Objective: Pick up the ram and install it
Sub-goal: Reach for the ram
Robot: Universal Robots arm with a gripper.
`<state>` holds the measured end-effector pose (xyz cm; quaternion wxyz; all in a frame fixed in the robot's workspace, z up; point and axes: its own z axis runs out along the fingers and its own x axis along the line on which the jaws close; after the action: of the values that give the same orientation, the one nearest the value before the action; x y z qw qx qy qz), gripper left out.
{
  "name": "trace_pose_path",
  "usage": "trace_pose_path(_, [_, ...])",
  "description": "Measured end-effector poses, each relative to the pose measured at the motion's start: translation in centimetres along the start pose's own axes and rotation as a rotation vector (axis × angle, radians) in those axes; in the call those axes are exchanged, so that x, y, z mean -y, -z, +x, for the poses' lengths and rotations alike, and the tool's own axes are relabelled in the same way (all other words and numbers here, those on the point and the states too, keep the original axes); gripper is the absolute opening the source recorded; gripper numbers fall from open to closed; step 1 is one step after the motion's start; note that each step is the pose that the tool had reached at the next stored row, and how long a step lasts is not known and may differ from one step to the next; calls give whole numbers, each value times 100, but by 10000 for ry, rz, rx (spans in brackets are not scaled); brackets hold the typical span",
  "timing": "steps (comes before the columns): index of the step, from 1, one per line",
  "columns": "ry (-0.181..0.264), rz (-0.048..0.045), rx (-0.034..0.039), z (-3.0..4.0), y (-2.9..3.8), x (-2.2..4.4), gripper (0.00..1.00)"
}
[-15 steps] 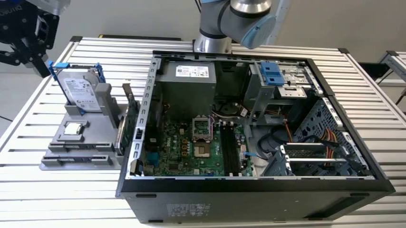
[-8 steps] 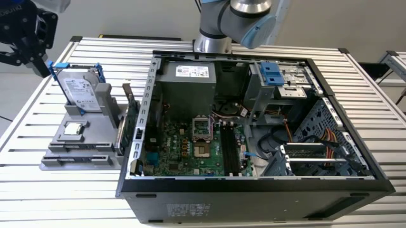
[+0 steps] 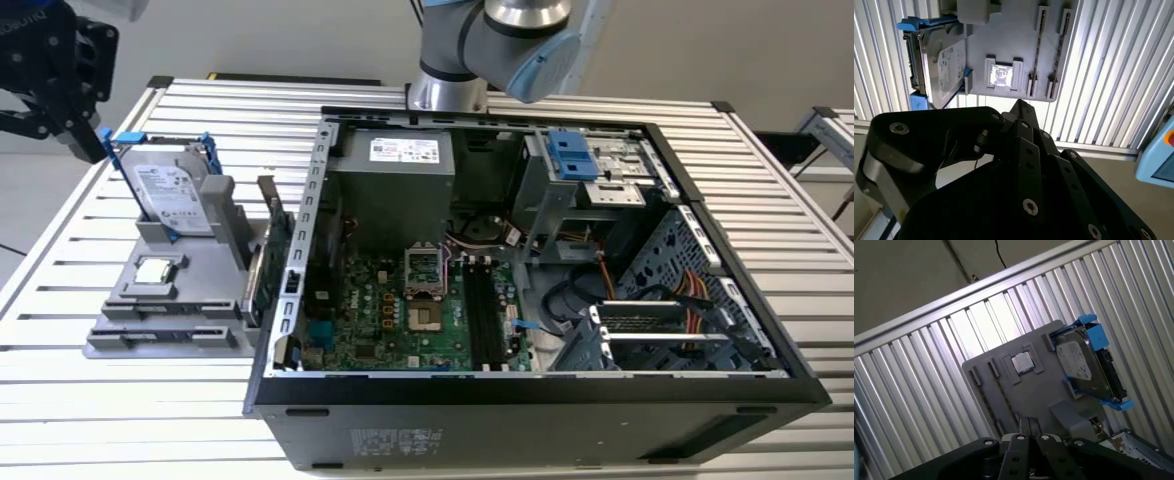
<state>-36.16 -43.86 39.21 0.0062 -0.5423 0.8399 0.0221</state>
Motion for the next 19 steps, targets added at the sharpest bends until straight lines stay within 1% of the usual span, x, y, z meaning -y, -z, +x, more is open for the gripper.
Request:
trace_pose_path(7, [860,-30,-25,-1,0,0,0])
trace_pose_path(12, [1567,-55,-47,0,0,0,0])
trace_pose_path(19, [2746,-95,-83,0,0,0,0])
